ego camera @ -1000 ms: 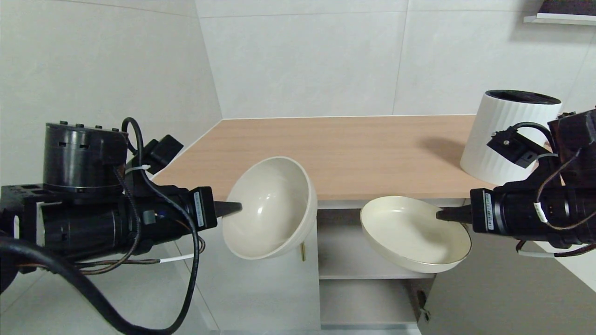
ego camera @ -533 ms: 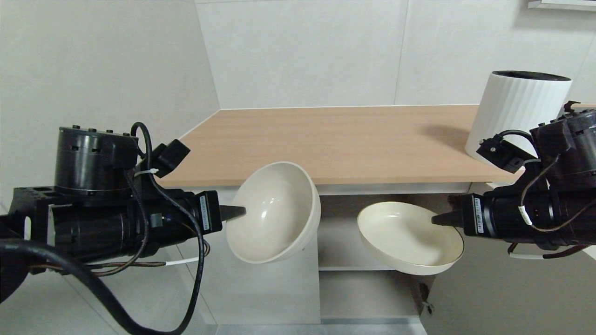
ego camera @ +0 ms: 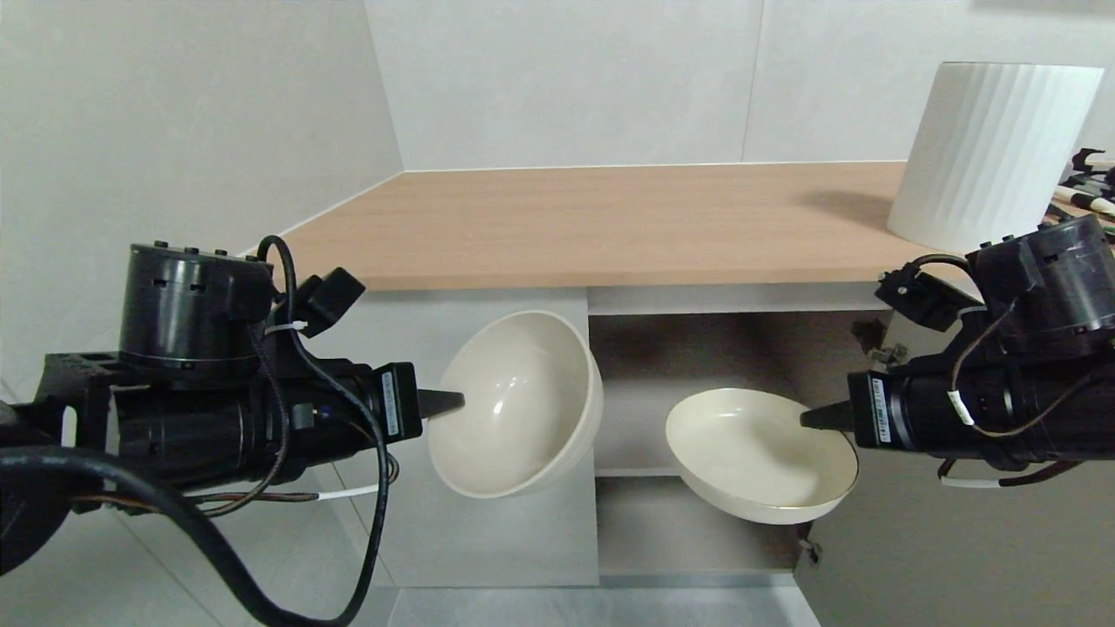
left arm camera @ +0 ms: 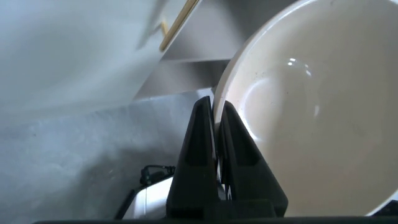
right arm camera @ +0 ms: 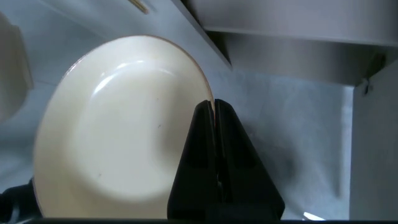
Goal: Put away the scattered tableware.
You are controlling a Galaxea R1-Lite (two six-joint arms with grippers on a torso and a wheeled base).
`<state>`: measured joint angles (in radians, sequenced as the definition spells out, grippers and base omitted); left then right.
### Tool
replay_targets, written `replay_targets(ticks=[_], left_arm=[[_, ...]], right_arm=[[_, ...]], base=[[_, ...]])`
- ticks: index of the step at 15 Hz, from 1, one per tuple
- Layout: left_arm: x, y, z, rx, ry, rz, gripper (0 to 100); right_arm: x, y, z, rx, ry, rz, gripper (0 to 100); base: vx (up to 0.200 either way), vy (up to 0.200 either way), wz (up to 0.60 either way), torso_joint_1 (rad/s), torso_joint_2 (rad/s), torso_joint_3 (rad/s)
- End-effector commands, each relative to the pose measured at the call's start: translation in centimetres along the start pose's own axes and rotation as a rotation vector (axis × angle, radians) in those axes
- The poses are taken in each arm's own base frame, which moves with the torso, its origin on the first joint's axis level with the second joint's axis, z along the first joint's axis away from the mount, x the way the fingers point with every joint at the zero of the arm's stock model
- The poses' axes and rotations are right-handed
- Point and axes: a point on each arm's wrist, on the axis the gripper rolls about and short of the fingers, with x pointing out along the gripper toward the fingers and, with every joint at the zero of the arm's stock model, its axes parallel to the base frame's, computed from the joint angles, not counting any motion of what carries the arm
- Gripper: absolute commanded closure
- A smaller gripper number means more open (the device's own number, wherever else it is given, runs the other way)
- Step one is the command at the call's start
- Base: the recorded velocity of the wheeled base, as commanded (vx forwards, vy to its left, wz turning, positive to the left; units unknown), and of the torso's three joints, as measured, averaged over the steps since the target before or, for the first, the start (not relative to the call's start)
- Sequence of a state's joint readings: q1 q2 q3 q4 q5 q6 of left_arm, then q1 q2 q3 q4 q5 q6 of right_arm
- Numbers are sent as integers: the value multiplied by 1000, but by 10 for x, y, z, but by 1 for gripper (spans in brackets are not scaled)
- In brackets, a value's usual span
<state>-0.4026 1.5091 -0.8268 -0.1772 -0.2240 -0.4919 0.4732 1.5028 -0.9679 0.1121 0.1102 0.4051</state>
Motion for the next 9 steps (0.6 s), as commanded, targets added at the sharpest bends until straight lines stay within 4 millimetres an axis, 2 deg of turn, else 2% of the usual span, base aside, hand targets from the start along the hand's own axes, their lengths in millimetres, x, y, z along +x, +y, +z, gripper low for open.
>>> replay_targets(ticks=[1,3,6,9], left_arm=[[1,-1,-1,3,6,-2,100],[2,-1,-2,4,8,-2,100],[3,-1,-2,3,11,-1,100],[5,-2,-4,5,22,-6,100]], right_arm=[[4,-1,-1,1,12,-4,100],[6,-1,-1,0,16,-6,100],[8,-1,-1,0,22,-8,100],[26,-4,-3,-2,51,-24,100]], base=[[0,0,0,-95,452,344],[0,0,0,-36,254,183],[0,0,0,-19,54,31],[0,0,0,0,0,0]])
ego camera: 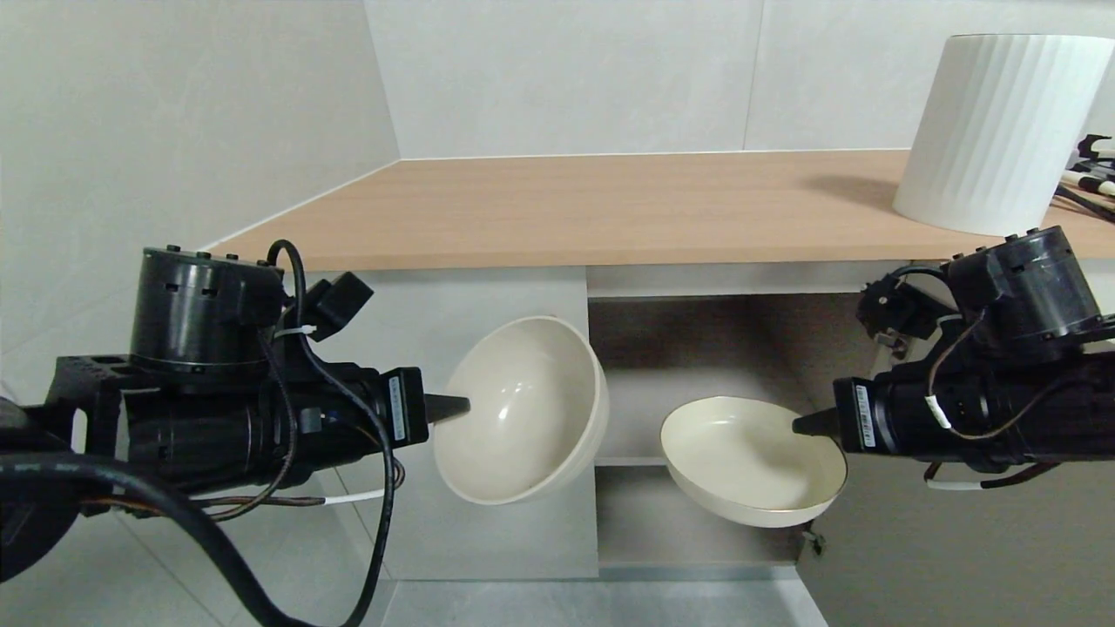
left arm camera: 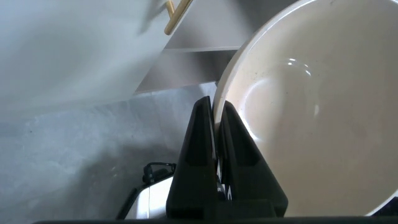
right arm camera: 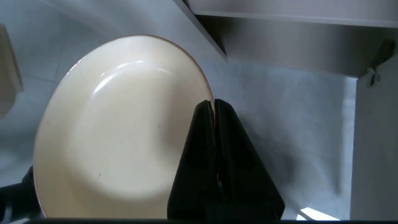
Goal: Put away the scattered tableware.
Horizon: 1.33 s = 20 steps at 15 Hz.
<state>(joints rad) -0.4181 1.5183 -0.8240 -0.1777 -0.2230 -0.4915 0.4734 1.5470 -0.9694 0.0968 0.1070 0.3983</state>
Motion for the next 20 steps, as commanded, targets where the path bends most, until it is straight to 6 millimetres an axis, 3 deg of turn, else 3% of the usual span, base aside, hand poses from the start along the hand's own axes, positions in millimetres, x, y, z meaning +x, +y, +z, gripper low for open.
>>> replay_targets(ticks=[1,4,5,7,10,12,14,20], left_arm=[[3,0,-2,0,13,3,100],[6,1,-4,-2,23,5,100],[6,1,-4,-1,25,6,100],[7,0,-5,0,30,2,100],[9,0,-6,1,36,5,100],[9,0,-6,1,37,5,100],[12,0,-8,1,47,6,100],[12,1,-9,1,50,8,100]], right_arm=[[25,-4,-3,4,40,-37,100],[70,-14,-10,10,82,-115,100],[103,-22,-17,14,98,-164,100],[135,-36,-24,28,102,-220,100],[196,-55,-27,27,-31,-229,100],[223,-64,-31,27,-51,-316,100],[242,-77,-29,47,-76,-373,100],[271,-103,-15,105,-165,-488,100]], base=[[0,0,0,0,0,0],[0,0,0,0,0,0],[0,0,0,0,0,0],[0,0,0,0,0,0],[0,0,0,0,0,0],[0,0,0,0,0,0],[0,0,0,0,0,0],[0,0,0,0,0,0]])
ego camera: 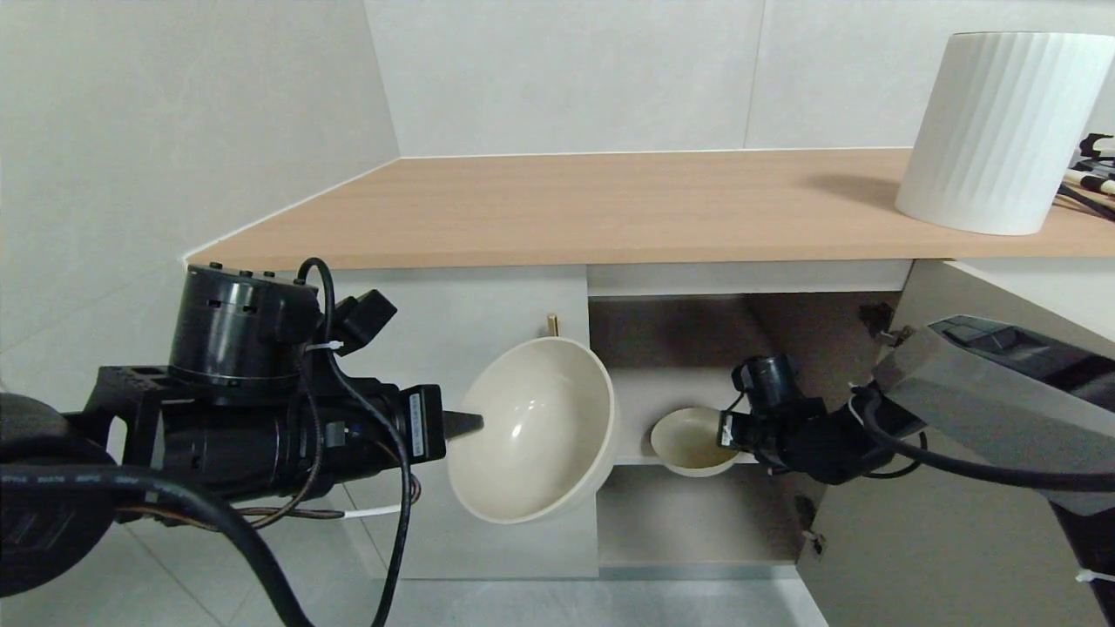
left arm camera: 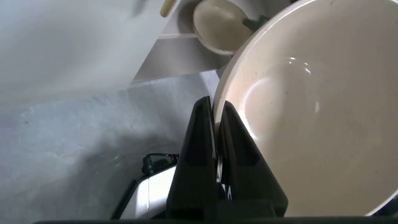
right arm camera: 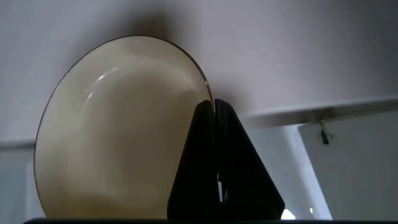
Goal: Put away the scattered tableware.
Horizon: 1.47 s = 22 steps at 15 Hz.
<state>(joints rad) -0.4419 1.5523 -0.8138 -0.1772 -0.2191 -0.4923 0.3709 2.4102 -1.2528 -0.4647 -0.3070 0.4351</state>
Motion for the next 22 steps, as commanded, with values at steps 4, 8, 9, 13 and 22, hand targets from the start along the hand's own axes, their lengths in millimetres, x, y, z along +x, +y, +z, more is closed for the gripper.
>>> replay_targets(ticks=[4,8,9,13,22], left_arm=[[5,-1,-3,3,22,-2,100],[23,6,-8,-7,54,62,100],[25,6,-10,-6,62,65,100],[29,6,-11,-6,73,69,100],[45,11,-19,-4,106,130,100]], right_arm=[[33,-2,-6,32,-33,-75,100],[49,-3,2,68,-90,-120,100],[49,-3,3,78,-94,-119,100],[55,0,7,91,-114,-113,100],[47,-2,21,140,-150,-121,0]], base=[[0,0,0,0,0,0],[0,0,0,0,0,0],[0,0,0,0,0,0],[0,0,0,0,0,0],[0,0,0,0,0,0]])
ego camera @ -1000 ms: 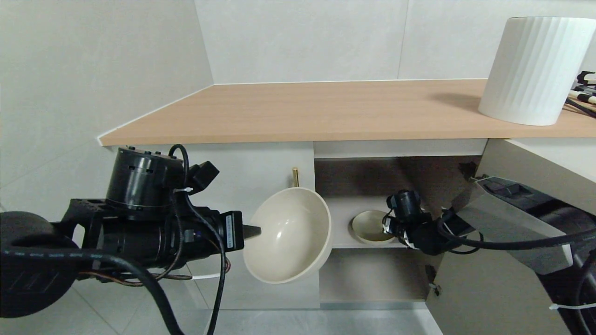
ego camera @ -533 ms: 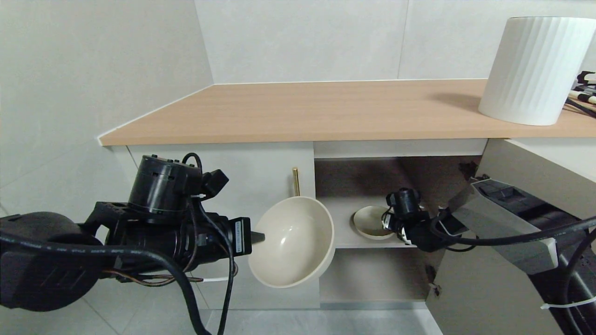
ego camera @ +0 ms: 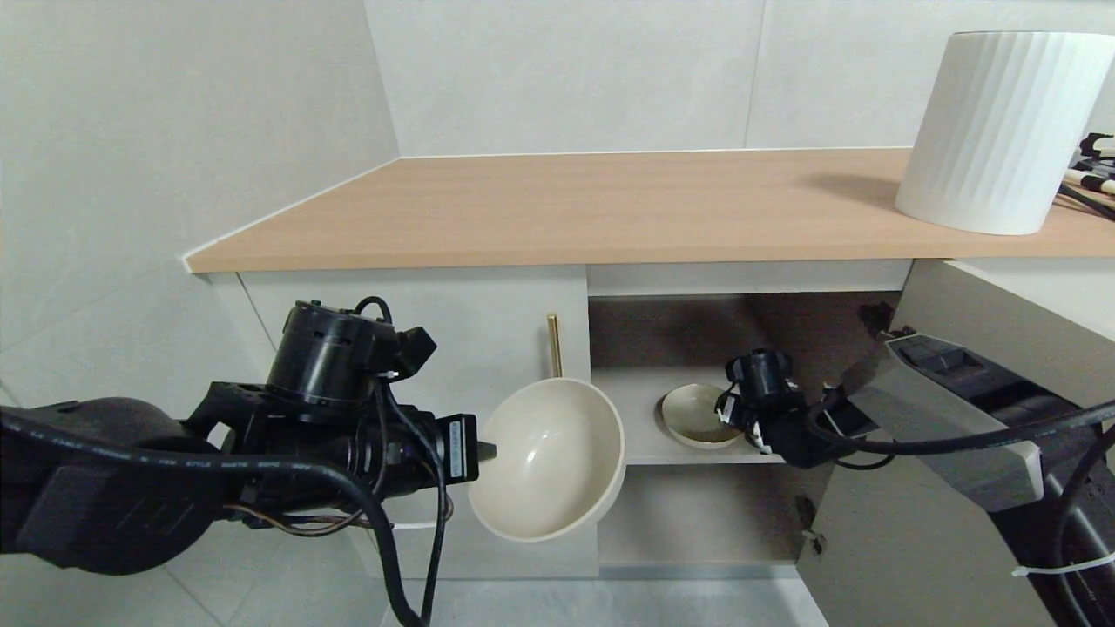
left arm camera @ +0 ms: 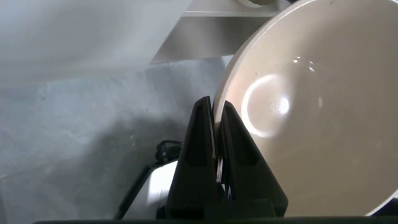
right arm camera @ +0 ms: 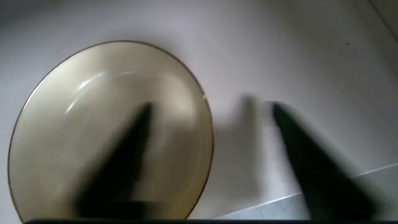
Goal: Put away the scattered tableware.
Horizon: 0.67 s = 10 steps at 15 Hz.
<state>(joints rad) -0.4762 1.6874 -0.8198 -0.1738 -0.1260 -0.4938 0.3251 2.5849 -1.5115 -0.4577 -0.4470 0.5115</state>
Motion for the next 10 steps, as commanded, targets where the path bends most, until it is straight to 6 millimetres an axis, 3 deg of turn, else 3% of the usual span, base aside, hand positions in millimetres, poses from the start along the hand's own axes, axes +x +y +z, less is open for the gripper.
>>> replay_targets(ticks=[1,4,6,10], left_arm=[[11,-1,-6,7,34,12,100],[28,-4,-16,29,77,53,100],[42,-8,-25,49,109,91,100],[60,-7,-39,89,149,158,100]], right_arm=[[-17,0,15,17,-14,10,0],[-71,2,35,10,-5,82,0],[-128,10,45,-24,32,227,0],[-248,24,45,-194,200,469,0]], base=[[0,0,0,0,0,0],[0,0,0,0,0,0],[0,0,0,0,0,0],[0,0,0,0,0,0]])
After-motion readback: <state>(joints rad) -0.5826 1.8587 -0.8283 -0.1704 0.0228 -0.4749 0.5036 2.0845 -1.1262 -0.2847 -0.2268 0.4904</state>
